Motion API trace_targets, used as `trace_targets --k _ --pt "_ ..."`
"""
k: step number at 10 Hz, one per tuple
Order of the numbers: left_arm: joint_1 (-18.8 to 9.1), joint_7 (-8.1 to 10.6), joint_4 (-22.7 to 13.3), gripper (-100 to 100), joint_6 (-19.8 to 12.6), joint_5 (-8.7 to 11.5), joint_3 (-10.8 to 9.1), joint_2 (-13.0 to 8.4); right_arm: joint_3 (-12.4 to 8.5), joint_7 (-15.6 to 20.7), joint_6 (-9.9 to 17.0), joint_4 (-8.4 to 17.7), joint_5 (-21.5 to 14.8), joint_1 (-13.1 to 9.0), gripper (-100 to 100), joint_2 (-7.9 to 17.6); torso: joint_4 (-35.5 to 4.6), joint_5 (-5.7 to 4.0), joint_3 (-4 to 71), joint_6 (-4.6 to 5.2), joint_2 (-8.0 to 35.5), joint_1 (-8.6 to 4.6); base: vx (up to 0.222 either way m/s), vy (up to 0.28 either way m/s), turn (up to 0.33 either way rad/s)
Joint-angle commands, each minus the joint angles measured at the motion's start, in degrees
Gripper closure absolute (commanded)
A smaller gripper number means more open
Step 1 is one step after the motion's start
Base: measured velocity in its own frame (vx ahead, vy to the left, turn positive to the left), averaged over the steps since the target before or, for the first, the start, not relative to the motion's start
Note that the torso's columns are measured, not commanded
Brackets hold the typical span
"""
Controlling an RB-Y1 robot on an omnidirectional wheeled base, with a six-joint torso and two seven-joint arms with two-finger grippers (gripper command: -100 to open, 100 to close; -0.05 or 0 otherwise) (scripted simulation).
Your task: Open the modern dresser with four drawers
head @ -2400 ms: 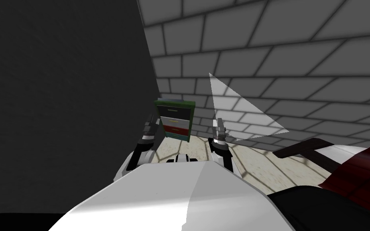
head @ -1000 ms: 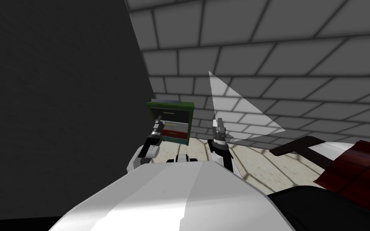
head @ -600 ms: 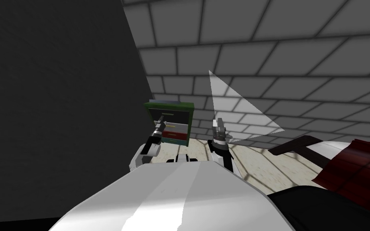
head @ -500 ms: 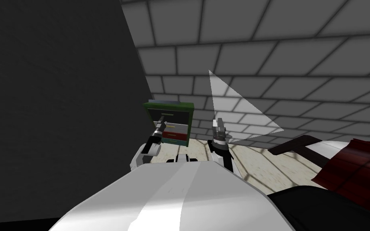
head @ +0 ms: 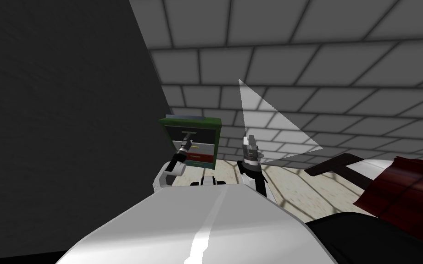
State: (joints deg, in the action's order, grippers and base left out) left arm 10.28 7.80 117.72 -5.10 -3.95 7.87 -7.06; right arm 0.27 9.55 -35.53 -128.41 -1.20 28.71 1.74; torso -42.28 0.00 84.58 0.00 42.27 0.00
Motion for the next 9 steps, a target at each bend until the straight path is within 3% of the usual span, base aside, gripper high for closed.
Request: trace_targets --k 1,5,8,9 --pt "-1.68 0.11 -1.38 -100 -3.35 -0.29 0.33 0.77 0.00 0.00 0.00 0.00 0.00 0.00 0 0.00 0.00 0.00 0.01 0.00 -0.01 0.02 0.079 0.013 -0.048" --pt "-3.44 0.17 -2.83 -100 -7.21 -0.67 0.81 2.35 0.00 0.00 0.00 0.00 0.00 0.00 0 0.00 -0.02 -0.01 -0.05 0.00 0.08 -0.03 0.065 0.012 -0.037" --pt "-3.19 0.14 -1.61 -100 -7.55 -0.76 0.80 2.18 0.00 0.00 0.00 0.00 0.00 0.00 0 0.00 0.01 0.01 0.03 0.00 -0.08 0.03 0.053 0.007 -0.011" --pt "-3.20 0.15 -1.45 100 -7.81 -0.76 0.80 2.18 0.00 0.00 0.00 0.00 0.00 0.00 0 0.00 0.01 0.01 0.01 0.00 0.00 0.02 0.007 0.001 0.002"
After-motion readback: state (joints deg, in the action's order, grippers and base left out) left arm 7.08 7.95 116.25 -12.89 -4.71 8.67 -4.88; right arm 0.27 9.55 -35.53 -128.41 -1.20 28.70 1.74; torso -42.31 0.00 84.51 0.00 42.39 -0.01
